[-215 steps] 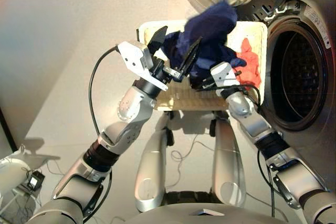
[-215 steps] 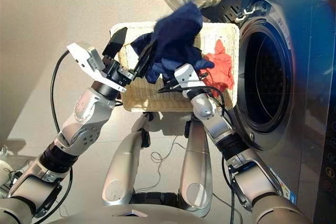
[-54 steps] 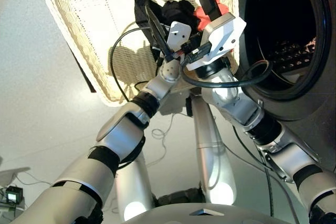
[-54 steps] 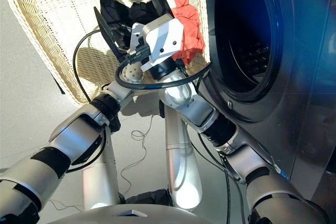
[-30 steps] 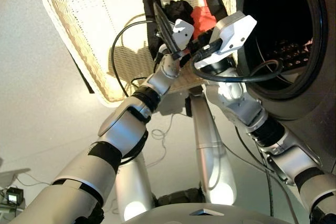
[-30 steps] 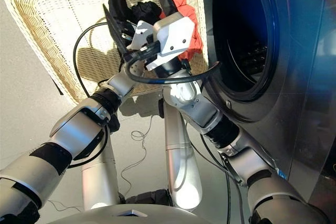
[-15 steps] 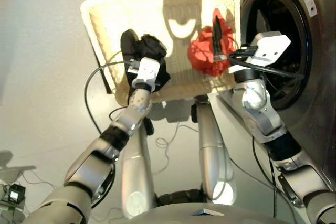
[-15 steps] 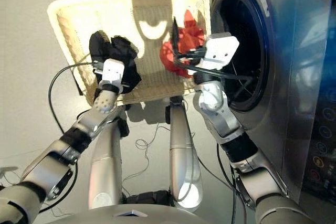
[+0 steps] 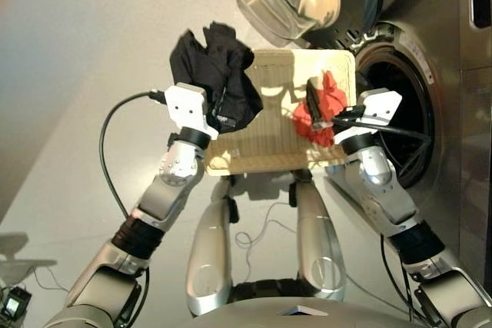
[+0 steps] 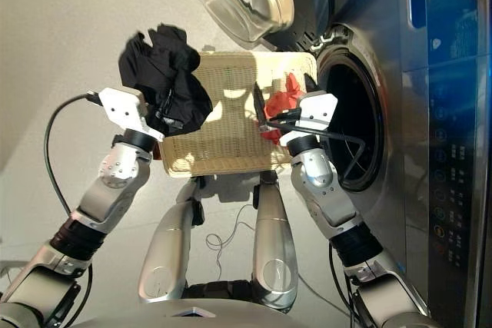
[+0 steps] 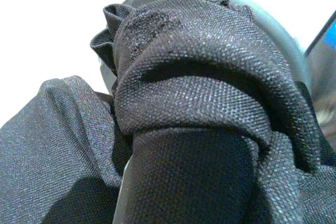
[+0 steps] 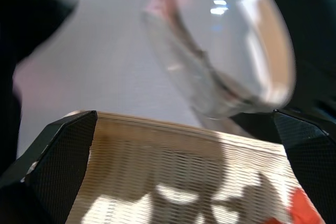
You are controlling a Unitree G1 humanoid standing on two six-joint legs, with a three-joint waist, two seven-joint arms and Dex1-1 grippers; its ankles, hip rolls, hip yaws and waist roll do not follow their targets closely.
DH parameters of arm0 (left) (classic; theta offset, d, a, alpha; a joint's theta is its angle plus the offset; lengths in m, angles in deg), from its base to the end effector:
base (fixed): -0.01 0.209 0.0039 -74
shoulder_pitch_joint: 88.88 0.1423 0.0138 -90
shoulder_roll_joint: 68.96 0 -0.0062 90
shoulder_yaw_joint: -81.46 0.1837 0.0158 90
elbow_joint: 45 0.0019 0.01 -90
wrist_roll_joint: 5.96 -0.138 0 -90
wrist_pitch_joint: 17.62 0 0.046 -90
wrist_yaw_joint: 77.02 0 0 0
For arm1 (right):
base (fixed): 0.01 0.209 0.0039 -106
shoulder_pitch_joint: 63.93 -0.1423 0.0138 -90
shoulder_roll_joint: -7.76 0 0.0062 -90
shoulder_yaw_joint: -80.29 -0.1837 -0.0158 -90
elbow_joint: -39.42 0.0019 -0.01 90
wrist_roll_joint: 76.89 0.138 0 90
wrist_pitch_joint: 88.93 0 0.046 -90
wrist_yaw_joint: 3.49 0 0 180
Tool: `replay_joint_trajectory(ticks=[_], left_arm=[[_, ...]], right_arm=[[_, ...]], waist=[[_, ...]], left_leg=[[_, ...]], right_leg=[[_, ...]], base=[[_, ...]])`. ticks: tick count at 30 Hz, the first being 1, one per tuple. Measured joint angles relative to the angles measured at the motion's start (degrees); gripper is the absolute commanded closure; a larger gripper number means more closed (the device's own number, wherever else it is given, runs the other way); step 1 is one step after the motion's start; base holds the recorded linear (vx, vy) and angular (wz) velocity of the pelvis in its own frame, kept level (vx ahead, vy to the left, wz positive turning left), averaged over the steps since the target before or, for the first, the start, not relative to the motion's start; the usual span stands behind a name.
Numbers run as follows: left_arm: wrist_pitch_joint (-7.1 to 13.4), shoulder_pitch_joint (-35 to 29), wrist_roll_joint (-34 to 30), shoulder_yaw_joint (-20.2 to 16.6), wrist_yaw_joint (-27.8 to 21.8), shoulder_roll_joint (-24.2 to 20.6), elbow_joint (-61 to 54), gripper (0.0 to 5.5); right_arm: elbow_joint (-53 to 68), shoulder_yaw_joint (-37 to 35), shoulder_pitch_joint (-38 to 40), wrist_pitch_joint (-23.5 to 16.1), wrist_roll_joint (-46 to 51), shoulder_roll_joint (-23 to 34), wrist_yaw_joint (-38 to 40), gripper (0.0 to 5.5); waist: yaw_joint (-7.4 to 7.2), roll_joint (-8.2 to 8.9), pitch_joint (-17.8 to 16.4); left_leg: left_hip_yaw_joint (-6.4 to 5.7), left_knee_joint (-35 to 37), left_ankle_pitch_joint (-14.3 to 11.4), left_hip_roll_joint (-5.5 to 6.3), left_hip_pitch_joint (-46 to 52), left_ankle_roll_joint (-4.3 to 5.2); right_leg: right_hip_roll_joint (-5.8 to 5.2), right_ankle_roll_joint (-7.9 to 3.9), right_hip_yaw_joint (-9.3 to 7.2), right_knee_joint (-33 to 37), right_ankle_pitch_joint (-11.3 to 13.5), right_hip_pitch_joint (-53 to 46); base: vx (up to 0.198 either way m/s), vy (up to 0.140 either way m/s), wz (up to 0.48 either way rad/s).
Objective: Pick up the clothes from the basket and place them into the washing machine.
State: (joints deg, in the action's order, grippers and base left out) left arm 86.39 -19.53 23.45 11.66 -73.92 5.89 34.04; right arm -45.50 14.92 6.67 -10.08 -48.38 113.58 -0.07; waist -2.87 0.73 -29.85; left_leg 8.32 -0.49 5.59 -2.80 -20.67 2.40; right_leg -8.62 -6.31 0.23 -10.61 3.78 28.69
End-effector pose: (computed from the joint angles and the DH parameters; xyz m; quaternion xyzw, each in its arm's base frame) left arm 0.2384 0.1502 0.1527 -0.0048 -0.2774 -0.2207 0.9351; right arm 0.2417 -0.1499 0.1225 -0.0255 -0.1843 0.2211 0.9573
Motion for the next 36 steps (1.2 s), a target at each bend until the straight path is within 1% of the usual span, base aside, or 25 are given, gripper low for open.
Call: replay_joint_trajectory(ticks=[1,3,4,6,8,10,12,15,20,25,30,34,36], left_arm=[[0.03,-0.07,1.08,-0.12,-1.70,-0.89,-0.57,5.50],[0.14,-0.22,2.38,-0.11,-4.05,-1.68,-1.18,5.50],[0.13,-0.33,3.31,-0.16,-5.45,-1.99,-1.60,5.50],[0.12,-0.61,4.93,0.52,-7.99,-3.75,-3.17,5.50],[0.12,-1.93,5.33,1.99,-10.17,-6.05,-4.12,5.50],[0.13,-3.02,5.97,3.36,-10.85,-6.73,-4.45,5.50],[0.14,-3.25,6.21,3.36,-11.00,-6.94,-5.19,5.50],[0.13,-3.39,6.53,3.37,-10.95,-8.71,-5.41,5.50],[0.11,-4.03,7.84,3.44,-10.85,-8.82,-5.41,5.50],[-0.01,-5.52,8.76,4.41,-10.70,-9.60,-5.32,5.50],[-0.64,-5.82,8.78,4.92,-10.67,-10.36,-5.04,5.50],[-0.65,-5.82,8.79,5.03,-10.67,-10.40,-4.62,5.50],[-0.65,-5.84,8.78,5.07,-10.67,-10.39,-4.62,5.50]], right_arm=[[0.64,0.62,-0.69,0.86,-0.05,1.68,-1.78,0.00],[1.69,0.80,-2.26,1.20,-0.05,3.96,-3.97,0.00],[2.32,1.24,-3.91,1.82,-0.04,5.38,-5.27,0.00],[3.42,3.28,-7.88,2.87,-0.07,8.58,-7.90,0.00],[3.90,4.91,-11.77,3.90,-0.06,9.83,-9.40,0.00],[4.13,7.51,-15.64,4.79,1.08,10.48,-10.17,0.00],[4.46,7.94,-17.42,4.97,1.17,10.57,-10.53,0.00],[4.30,10.17,-20.38,6.17,1.08,11.02,-10.48,0.00],[0.21,13.36,-26.04,7.10,1.02,9.92,-10.38,0.00],[-4.97,15.67,-29.18,7.27,1.01,6.44,-10.05,0.00],[-9.77,16.84,-30.05,7.41,0.98,2.54,-10.05,0.00],[-10.58,17.67,-30.75,8.20,0.82,2.15,-10.10,0.00],[-11.15,18.28,-31.69,8.33,-1.30,2.17,-10.52,0.00]], waist=[[0.02,-0.02,0.02],[0.07,-0.39,0.52],[0.43,-0.49,0.60],[0.51,-0.58,0.63],[0.62,-0.77,0.73],[0.86,-0.90,0.79],[1.32,-1.04,0.86],[1.37,-1.10,0.90],[1.49,-1.15,0.94],[1.63,-1.22,1.00],[1.75,-1.23,1.01],[1.94,-1.24,1.02],[1.94,-1.25,1.02]], left_leg=[[-0.30,0.59,0.02,-0.01,1.16,-0.01],[-0.50,0.91,0.01,0.02,2.34,-0.01],[-0.48,1.07,0.02,0.09,2.80,-0.02],[-0.51,1.04,0.06,0.12,3.18,-0.06],[-0.45,1.00,0.11,0.10,3.57,-0.09],[-0.33,1.00,0.11,0.15,4.21,-0.09],[-0.34,1.00,0.12,0.13,4.39,-0.10],[-0.32,1.01,0.23,0.12,4.39,-0.12],[-0.31,1.01,0.31,0.12,4.39,-0.13],[-0.32,0.96,0.34,0.11,4.40,-0.13],[-0.41,0.57,0.34,0.07,4.48,-0.12],[-0.43,0.43,0.41,0.07,4.47,-0.13],[-0.44,0.44,0.51,0.05,4.45,-0.08]], right_leg=[[-0.03,-0.05,-0.35,0.67,0.03,-1.37],[-0.12,-0.21,-0.78,1.67,0.18,-3.08],[-0.16,-0.25,-0.78,1.81,0.24,-3.53],[-0.17,-0.22,-0.80,1.81,0.31,-3.90],[-0.15,-0.20,-0.74,1.89,0.47,-4.26],[-0.16,-0.21,-0.58,1.86,0.52,-4.80],[-0.15,-0.20,-0.59,1.87,0.57,-5.00],[-0.13,-0.19,-0.55,1.90,0.73,-4.99],[-0.11,-0.13,-0.52,1.96,0.86,-5.00],[-0.11,-0.09,-0.51,1.99,0.92,-5.07],[-0.11,-0.07,-0.59,2.01,1.03,-5.36],[-0.11,-0.06,-0.57,2.01,1.26,-5.42],[-0.10,-0.04,-0.57,2.05,1.38,-5.42]], base=[[0.000,0.000,0.000],[0.000,0.000,0.000],[0.000,0.000,0.000],[0.000,0.000,0.000],[0.000,0.000,0.000],[0.000,0.000,0.000],[0.000,0.000,0.000],[0.000,0.000,0.000],[0.000,0.000,0.000],[0.000,0.000,0.000],[0.000,0.000,0.000],[0.000,0.000,0.000],[0.000,0.000,0.000]])
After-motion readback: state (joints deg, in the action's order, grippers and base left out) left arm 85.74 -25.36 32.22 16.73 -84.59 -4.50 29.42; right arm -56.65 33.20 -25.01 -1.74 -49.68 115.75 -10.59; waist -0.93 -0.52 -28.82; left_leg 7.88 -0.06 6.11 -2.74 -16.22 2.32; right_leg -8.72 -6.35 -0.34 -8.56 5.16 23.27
